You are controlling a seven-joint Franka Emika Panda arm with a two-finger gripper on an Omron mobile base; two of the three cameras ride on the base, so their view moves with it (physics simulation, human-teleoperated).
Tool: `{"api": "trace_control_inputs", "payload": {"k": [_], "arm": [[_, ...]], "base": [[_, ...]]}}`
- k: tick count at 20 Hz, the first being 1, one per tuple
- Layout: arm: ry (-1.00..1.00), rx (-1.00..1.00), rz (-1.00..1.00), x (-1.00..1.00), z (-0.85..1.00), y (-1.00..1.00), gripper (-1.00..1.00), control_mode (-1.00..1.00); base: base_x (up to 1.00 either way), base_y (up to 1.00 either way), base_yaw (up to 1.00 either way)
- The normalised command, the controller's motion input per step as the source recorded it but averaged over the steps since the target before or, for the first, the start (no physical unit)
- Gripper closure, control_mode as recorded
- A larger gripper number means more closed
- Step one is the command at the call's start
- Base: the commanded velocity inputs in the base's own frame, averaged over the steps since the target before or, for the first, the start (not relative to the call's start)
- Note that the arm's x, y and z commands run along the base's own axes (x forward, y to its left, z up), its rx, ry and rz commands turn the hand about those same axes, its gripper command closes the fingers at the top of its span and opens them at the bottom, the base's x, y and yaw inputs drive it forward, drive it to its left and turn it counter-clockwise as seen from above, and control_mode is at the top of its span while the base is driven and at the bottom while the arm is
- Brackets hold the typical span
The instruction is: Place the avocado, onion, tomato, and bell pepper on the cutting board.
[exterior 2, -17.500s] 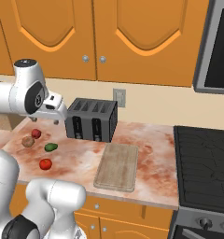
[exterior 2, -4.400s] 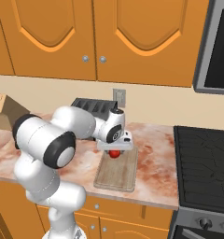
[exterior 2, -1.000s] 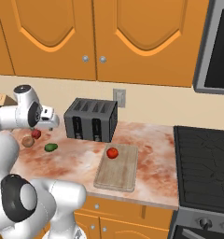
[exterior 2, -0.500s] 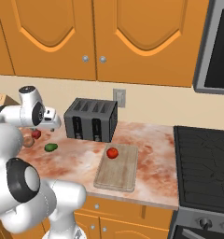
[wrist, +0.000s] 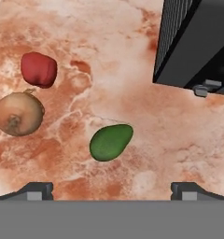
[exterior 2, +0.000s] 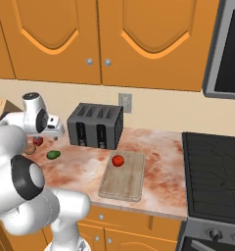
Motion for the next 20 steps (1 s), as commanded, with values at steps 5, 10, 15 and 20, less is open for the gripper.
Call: {"api": "trace_control_inputs", "payload": {"k": [5,10,15,20], "arm": [[0.06,0.0,0.0,0.06,-0.24,0.0,-1.0,-1.0],[0.05,0.0,0.0,0.1,-0.17,0.0,-1.0,-1.0],[0.03,0.0,0.0,0.12,-0.14,0.02,-1.0,-1.0],[0.04,0.0,0.0,0.12,-0.19,0.05,-1.0,-1.0]], "base": [[0.0,0.0,0.0],[0.0,0.0,0.0],[0.0,0.0,0.0],[0.0,0.0,0.0]]}}
